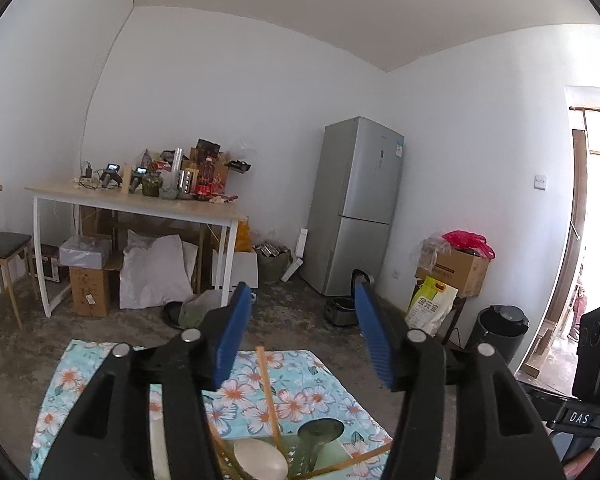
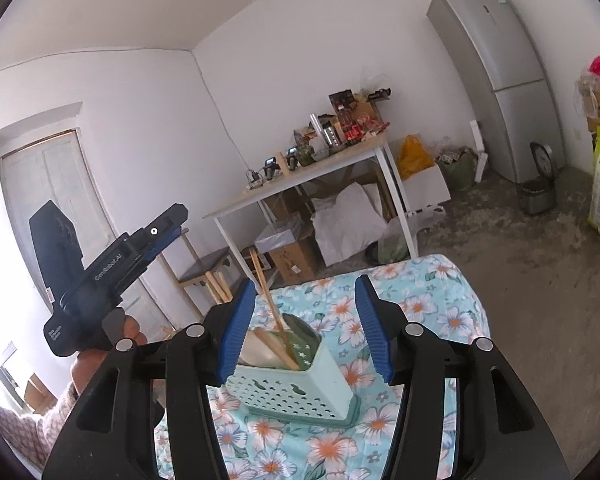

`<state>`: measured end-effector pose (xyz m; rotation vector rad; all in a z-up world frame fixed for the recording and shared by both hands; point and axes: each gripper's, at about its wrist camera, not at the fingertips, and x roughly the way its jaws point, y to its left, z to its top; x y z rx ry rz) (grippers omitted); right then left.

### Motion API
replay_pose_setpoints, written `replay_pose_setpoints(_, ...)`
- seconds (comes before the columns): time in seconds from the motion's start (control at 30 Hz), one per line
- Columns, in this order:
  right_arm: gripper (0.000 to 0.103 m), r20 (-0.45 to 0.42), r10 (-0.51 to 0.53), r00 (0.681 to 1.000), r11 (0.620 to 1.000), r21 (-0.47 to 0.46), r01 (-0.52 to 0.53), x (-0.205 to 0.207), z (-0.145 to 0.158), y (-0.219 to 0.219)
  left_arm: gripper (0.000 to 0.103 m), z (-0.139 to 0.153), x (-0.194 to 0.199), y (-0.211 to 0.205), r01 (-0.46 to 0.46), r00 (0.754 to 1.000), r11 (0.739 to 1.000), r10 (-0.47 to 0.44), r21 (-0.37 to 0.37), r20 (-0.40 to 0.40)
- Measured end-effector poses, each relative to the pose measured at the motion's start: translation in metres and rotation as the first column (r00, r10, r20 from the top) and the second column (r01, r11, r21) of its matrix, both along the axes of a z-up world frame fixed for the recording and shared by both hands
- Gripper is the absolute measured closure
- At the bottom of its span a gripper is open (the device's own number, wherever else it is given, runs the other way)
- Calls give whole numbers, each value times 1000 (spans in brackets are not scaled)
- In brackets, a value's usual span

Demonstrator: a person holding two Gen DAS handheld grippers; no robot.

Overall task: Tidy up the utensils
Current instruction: 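Open the right gripper to release its chopstick while the left gripper lowers its chopstick into the holder, then open the left gripper and withdraw both grippers back from the green holder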

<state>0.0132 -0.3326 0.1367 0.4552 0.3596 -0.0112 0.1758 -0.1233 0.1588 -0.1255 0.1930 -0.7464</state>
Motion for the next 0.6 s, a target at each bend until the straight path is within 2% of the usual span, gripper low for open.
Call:
replay_pose_setpoints(0.2,47,17,10,1000,1000,-19,-9,-10,10,19,33,7,-31,32,-24,1000,1000,24,-13,15)
replay_pose_setpoints(0.4,37,0,33,999,997,-64,-33,-18,11,51,16,-1,-57,71,-62,997,998,62,14,-42)
replay_pose_setpoints(0.53,24,-46,33,998,990,-137,-39,-21,10,78,8,-18,-70,87,-122,987,986,133,110,-95)
replay_pose_setpoints(0.6,19,-73,27,997,982,-184,-40,-23,8,92,6,-28,-76,95,-172,975,972,191,158,-115)
